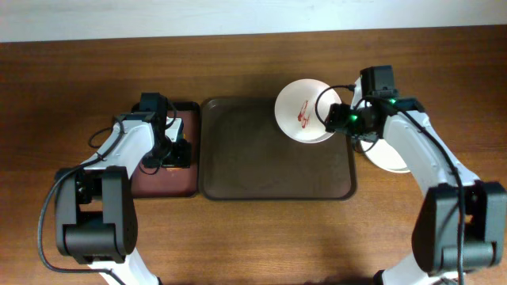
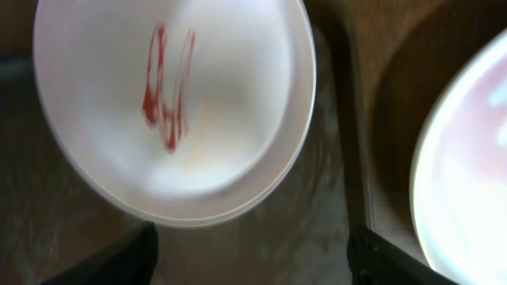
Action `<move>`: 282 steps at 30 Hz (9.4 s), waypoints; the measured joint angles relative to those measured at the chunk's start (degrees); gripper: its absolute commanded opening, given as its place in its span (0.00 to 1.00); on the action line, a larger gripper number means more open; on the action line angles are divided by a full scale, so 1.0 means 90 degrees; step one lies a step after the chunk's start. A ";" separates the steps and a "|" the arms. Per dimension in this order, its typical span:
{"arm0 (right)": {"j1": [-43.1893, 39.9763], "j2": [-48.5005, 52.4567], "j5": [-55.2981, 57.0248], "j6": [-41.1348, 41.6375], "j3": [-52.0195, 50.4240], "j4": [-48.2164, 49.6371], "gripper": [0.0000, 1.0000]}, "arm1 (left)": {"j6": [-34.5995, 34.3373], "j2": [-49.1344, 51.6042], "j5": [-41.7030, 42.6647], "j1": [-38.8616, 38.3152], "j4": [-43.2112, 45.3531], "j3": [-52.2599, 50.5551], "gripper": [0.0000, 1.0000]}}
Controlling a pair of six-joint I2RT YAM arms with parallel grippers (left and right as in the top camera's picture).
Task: Clean dirty plates on tray and stack at the side
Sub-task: 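Drag the last plate to the tray center and grip its rim with the right gripper, then lift the sponge with the left gripper and bring it toward the plate, then scrub the last plate with the sponge while the right gripper holds it, then carry the last plate right with the right gripper and stack it on the pile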
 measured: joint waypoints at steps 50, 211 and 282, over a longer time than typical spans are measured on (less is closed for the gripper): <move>0.1282 0.1746 -0.1066 -0.0287 0.0556 0.0185 0.04 | -0.0002 0.0000 0.0044 -0.0007 -0.0015 0.0000 0.79; 0.1819 0.1749 -0.1054 -0.0194 0.0580 -0.0216 0.04 | 0.0056 0.0321 -0.0962 -0.0644 0.0219 0.0413 0.12; 0.3405 -0.0257 0.7390 -0.1190 0.1134 -0.0954 0.04 | -0.2227 0.0114 -0.1064 -0.0500 -0.0044 0.0821 0.61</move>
